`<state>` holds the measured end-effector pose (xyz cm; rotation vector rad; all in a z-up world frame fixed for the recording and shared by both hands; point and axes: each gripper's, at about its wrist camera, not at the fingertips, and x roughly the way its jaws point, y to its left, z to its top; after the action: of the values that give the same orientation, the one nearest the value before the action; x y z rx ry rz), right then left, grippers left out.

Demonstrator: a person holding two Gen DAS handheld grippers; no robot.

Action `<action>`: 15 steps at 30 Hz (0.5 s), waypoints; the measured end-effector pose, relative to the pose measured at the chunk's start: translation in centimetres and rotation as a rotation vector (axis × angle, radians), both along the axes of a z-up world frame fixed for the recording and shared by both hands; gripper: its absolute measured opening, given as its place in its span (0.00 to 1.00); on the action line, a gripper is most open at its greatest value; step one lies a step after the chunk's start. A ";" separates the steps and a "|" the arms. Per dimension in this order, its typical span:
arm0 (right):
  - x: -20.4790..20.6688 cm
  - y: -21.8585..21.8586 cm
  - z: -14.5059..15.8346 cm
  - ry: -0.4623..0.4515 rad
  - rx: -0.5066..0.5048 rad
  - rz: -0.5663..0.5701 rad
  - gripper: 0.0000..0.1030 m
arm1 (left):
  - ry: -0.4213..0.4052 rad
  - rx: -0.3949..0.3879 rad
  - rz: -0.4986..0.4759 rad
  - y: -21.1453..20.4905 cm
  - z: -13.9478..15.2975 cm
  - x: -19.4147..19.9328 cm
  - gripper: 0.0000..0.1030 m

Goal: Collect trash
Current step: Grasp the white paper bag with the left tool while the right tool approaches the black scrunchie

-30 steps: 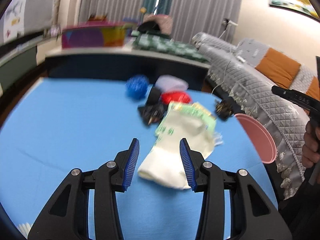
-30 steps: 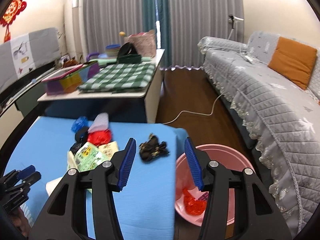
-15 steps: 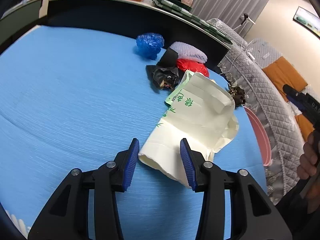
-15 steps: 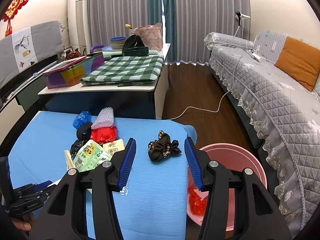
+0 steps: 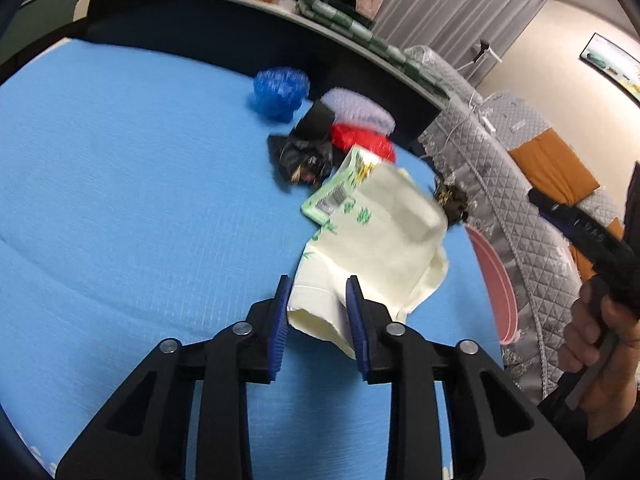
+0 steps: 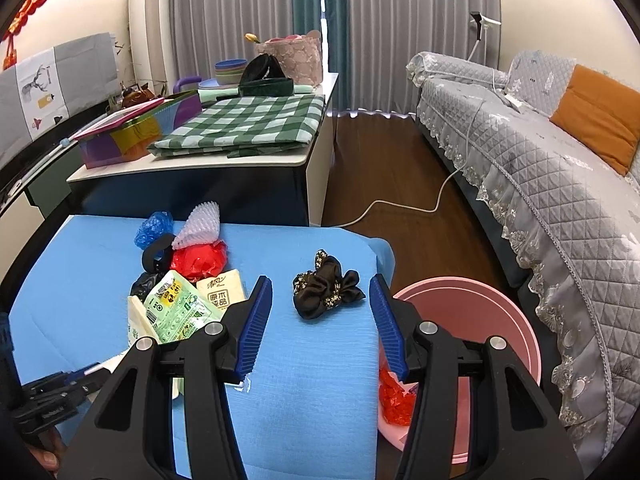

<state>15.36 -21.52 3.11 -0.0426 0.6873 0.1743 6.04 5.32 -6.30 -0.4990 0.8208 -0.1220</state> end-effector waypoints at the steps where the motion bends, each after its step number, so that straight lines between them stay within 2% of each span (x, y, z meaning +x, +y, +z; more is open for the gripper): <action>1: 0.2 0.1 -0.2 0.007 -0.003 -0.002 0.50 | -0.016 -0.005 0.007 0.2 0.4 0.0 0.22; 8: 1.9 0.4 -1.6 0.045 -0.010 -0.018 0.50 | -0.085 -0.038 0.070 1.7 2.0 0.6 0.17; 12: 3.0 0.7 -2.6 0.069 -0.013 -0.020 0.50 | -0.136 0.023 0.110 2.2 3.2 0.9 0.16; 15: 4.1 1.2 -3.5 0.090 -0.017 -0.019 0.50 | -0.182 0.109 0.162 2.6 4.2 0.9 0.14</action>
<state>19.43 -20.36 -0.38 -0.0446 0.7790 0.1530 6.92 7.90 -2.11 -0.4430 0.6034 0.0268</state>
